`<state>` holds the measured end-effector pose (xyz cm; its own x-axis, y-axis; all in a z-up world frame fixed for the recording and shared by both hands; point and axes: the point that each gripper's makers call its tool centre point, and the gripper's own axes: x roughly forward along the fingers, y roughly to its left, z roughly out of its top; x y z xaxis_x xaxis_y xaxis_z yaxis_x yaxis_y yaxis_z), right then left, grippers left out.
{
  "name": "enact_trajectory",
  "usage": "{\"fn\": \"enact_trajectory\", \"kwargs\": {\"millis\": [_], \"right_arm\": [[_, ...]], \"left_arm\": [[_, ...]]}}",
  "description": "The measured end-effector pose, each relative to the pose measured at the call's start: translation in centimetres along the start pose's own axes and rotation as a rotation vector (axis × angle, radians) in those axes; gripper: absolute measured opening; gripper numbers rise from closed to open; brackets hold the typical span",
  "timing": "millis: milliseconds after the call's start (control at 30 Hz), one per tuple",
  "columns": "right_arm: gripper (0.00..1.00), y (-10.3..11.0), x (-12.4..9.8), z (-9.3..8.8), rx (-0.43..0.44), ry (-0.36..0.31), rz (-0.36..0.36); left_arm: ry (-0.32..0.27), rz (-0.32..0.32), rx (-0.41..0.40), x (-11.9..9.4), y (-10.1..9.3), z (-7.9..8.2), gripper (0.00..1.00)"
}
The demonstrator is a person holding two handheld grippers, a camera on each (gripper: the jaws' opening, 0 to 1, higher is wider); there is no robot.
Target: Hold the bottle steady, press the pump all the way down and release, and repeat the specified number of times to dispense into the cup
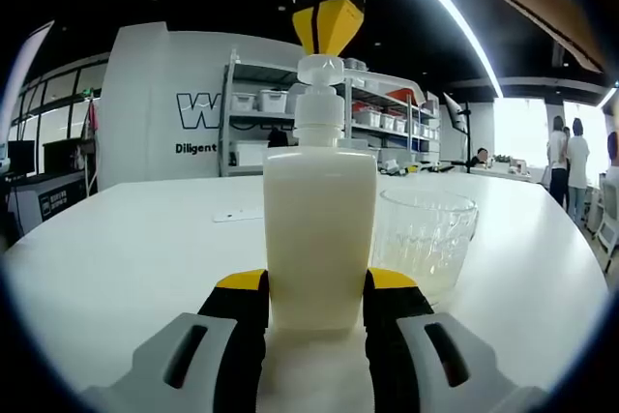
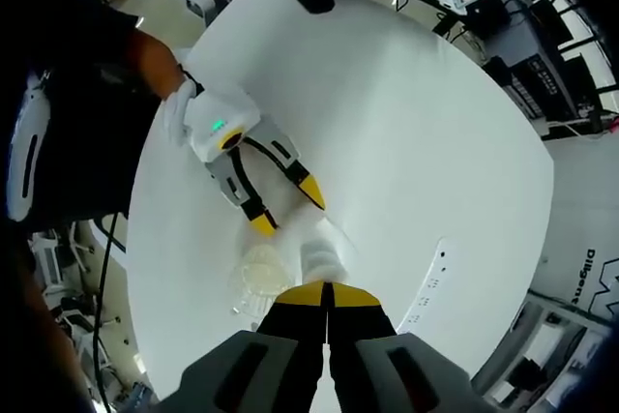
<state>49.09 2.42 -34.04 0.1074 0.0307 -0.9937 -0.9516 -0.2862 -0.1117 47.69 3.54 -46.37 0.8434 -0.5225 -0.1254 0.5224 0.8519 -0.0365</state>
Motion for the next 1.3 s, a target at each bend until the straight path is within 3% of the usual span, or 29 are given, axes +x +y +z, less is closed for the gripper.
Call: {"fn": "enact_trajectory", "kwargs": {"millis": [167, 267, 433, 633, 767, 1067, 1233, 1300], "right_arm": [[0.0, 0.2, 0.0, 0.1, -0.025, 0.018, -0.033], [0.0, 0.0, 0.0, 0.2, 0.028, 0.054, -0.035], [0.0, 0.2, -0.3, 0.0, -0.017, 0.055, -0.06], [0.0, 0.1, -1.3, -0.1, -0.016, -0.038, -0.122], [0.0, 0.1, -1.3, 0.4, 0.01, -0.144, -0.153], [0.0, 1.1, -0.9, 0.7, 0.014, -0.209, -0.186], [0.0, 0.3, -1.1, 0.1, 0.014, -0.213, -0.197], [0.0, -1.0, -1.5, -0.9, 0.037, -0.234, -0.217]], "left_arm": [[-0.003, 0.001, -0.002, 0.0, 0.1, 0.0, 0.37], [-0.005, 0.004, 0.0, 0.0, 0.1, 0.1, 0.37], [0.005, 0.009, -0.003, 0.0, 0.3, 0.1, 0.37], [0.03, 0.01, -0.004, -0.1, 0.3, 0.1, 0.37], [0.049, 0.01, -0.007, -0.3, 0.2, -0.1, 0.37], [0.036, 0.006, -0.002, -0.9, 0.0, 0.7, 0.37], [0.026, 0.007, 0.009, -1.0, 0.2, 1.2, 0.4], [0.058, -0.016, -0.017, -1.3, 0.2, 0.6, 0.41]]}}
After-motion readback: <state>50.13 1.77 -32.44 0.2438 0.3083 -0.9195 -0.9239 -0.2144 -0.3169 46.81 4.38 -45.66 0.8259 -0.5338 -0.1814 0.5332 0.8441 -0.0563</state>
